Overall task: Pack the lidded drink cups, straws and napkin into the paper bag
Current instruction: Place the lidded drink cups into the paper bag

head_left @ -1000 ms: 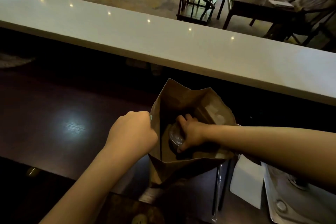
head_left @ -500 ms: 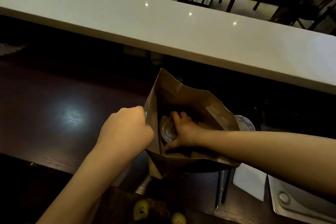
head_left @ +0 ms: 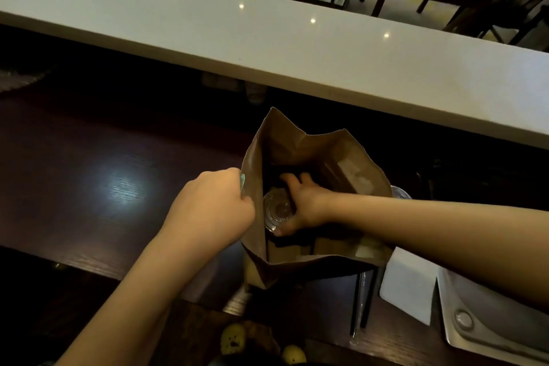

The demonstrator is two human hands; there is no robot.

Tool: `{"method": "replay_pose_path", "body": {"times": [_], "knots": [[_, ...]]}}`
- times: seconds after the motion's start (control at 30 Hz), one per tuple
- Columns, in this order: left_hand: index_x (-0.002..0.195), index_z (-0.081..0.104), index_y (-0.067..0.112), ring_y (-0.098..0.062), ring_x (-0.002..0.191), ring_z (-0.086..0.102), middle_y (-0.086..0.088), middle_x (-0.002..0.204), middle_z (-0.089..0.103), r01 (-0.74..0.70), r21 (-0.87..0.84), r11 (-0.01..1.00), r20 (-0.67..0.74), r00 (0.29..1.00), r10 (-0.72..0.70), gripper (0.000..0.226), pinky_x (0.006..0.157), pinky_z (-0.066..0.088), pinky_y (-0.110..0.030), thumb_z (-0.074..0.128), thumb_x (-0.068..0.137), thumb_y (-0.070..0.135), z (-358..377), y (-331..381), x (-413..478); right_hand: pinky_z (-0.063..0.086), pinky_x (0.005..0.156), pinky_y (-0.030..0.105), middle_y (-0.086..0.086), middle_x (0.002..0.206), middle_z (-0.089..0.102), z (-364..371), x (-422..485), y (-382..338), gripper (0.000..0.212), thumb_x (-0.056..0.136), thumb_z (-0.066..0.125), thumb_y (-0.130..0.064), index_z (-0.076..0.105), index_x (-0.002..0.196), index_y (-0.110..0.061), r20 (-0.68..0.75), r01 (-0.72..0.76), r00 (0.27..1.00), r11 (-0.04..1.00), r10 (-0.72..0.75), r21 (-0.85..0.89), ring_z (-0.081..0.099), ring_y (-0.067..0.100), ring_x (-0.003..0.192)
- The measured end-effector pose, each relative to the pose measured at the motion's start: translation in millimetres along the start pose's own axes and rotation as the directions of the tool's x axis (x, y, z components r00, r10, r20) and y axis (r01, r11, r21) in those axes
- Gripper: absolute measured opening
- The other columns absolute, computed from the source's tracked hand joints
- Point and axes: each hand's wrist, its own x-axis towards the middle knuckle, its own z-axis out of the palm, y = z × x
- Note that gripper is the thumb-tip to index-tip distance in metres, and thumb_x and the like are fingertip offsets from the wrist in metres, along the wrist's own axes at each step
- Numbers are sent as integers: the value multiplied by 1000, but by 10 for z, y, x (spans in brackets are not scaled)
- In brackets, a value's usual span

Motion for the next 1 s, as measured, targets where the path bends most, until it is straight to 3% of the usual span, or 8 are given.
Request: {"method": "replay_pose_path", "body": {"times": [0.27, 0.43, 0.57, 0.7, 0.77, 0.9, 1.0], "knots": [[64, 47, 18, -24, 64, 63, -2, 62, 60, -41, 6, 999, 57, 998, 41, 20, 61, 52, -36, 45, 83, 23, -111, 106, -122, 44, 102, 35, 3, 150, 27, -589, -639, -36, 92, 73, 75, -40, 20, 146, -28, 87, 109, 990, 994, -110, 18, 37, 26, 134], [65, 49, 20, -16, 57, 53, 2, 60, 55, -48, 36, 998, 69, 997, 46, 19, 50, 39, -27, 47, 84, 23, -94, 126, -218, 45, 97, 28, -4, 141, 44, -951, -1064, 58, 75, 75, 72, -40, 34, 139, -32, 103, 177, 978, 983, -181, 46, 47, 18, 125], [73, 55, 15, -19, 68, 63, -2, 69, 64, -18, 29, 999, 52, 999, 16, 18, 63, 51, -34, 46, 85, 24, -86, 165, -269, 47, 98, 28, -10, 124, 56, -1164, -1333, 194, 58, 74, 74, -36, 51, 127, -30, 39, 210, 976, 971, -216, 114, 55, 9, 114], [66, 48, 20, -10, 56, 59, 2, 63, 61, 8, 64, 998, 34, 999, -11, 22, 45, 38, -19, 45, 88, 23, -61, 234, -273, 51, 87, 21, -10, 113, 60, -1299, -1512, 421, 44, 76, 73, -28, 57, 116, -28, -31, 228, 974, 949, -226, 216, 59, 7, 105], [64, 46, 21, -10, 54, 58, 3, 60, 61, 26, 74, 997, 29, 999, -29, 22, 45, 37, -20, 45, 87, 21, -38, 260, -273, 51, 82, 18, -11, 113, 58, -1306, -1551, 559, 43, 76, 72, -26, 57, 116, -28, -41, 215, 977, 946, -211, 244, 58, 5, 104], [65, 48, 18, -18, 62, 64, -3, 65, 65, 65, 48, 997, 26, 997, -66, 20, 59, 51, -30, 46, 85, 21, -8, 304, -266, 50, 76, 15, -8, 118, 57, -1166, -1502, 834, 47, 77, 73, -28, 56, 121, -26, -40, 160, 987, 957, -155, 241, 59, 4, 100], [64, 47, 19, -17, 59, 57, 0, 61, 57, 79, 77, 994, 2, 997, -79, 21, 51, 40, -27, 47, 85, 21, 10, 326, -261, 48, 86, 19, 0, 125, 56, -912, -1296, 1086, 57, 77, 73, -33, 51, 128, -22, -80, 91, 993, 988, -82, 121, 58, 12, 107]]}}
